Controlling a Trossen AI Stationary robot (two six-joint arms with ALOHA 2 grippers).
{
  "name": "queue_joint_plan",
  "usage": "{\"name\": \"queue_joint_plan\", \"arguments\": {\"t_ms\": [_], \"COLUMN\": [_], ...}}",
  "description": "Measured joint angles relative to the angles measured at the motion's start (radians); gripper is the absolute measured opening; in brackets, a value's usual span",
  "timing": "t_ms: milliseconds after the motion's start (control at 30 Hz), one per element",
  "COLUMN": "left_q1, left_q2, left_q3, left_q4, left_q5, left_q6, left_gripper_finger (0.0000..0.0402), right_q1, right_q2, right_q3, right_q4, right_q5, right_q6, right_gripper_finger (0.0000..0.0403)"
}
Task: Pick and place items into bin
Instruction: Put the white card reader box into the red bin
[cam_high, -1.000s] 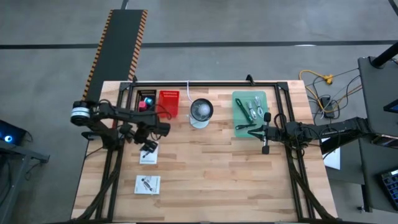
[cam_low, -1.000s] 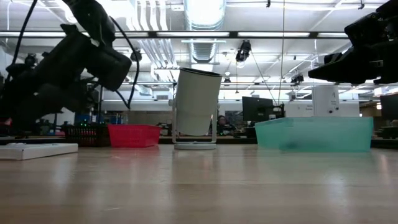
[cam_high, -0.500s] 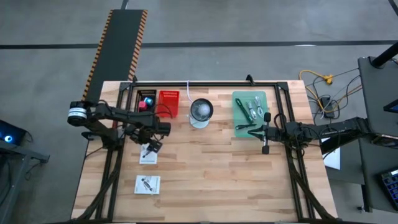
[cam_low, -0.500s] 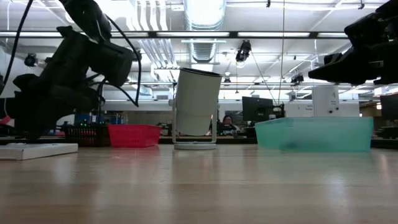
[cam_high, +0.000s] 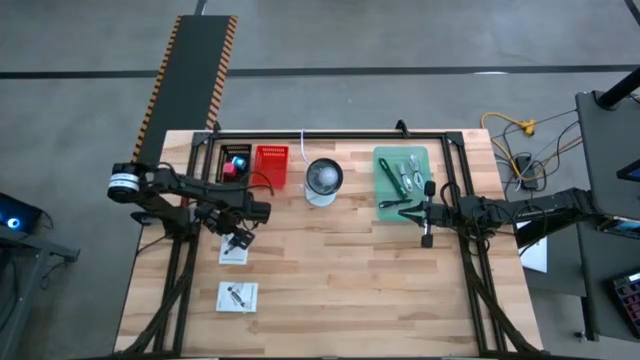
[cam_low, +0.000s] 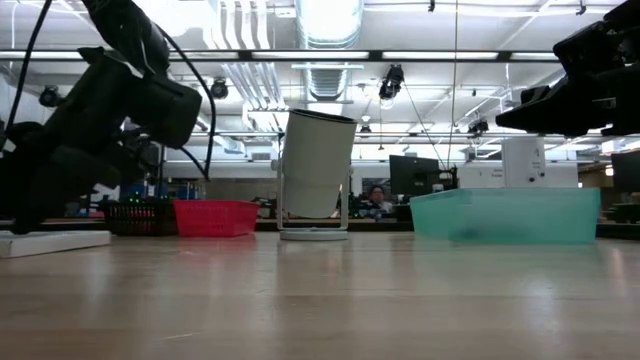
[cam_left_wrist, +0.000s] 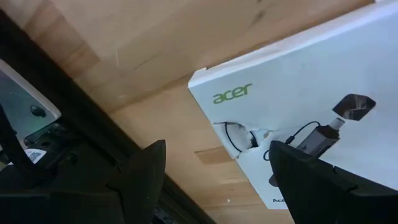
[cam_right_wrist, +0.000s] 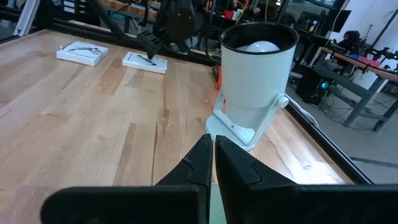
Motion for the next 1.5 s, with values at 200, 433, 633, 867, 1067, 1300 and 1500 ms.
{"name": "queue_joint_plan", "arguments": {"t_ms": [200, 433, 633, 867, 1067, 1300, 1500], "left_q1": [0.0, -0.001, -0.001, -0.001, -0.001, -0.001, -0.002], "left_q2": [-0.005, -0.058, -0.074, -0.049, -0.049, -0.039, 0.004], "left_q3": [0.001, 0.009, 0.007, -0.008, -0.011, -0.035, -0.084], "left_q4": [-0.007, -0.006, -0.007, -0.003, 0.006, 0.046, 0.133], "left_q5": [-0.001, -0.012, -0.057, -0.062, -0.061, -0.044, 0.022], "left_q6": [0.005, 0.003, 0.0, -0.026, -0.026, -0.027, -0.019], "left_gripper_finger": [0.027, 0.027, 0.027, 0.027, 0.027, 0.027, 0.027], "right_q1": [0.0, 0.0, 0.0, 0.0, 0.0, 0.0, 0.0], "right_q2": [0.0, 0.0, 0.002, 0.005, 0.006, 0.006, 0.007], "right_q3": [0.0, 0.0, 0.0, 0.0, 0.0, 0.0, 0.0], "right_q4": [0.0, 0.0, 0.0, 0.0, 0.0, 0.0, 0.0], "right_q5": [0.0, 0.0, 0.0, 0.0, 0.0, 0.0, 0.0], "right_q6": [0.002, 0.004, 0.003, 0.004, 0.004, 0.004, 0.004], "right_gripper_finger": [0.0008, 0.0008, 0.0008, 0.0008, 0.0008, 0.0008, 0.0008]}}
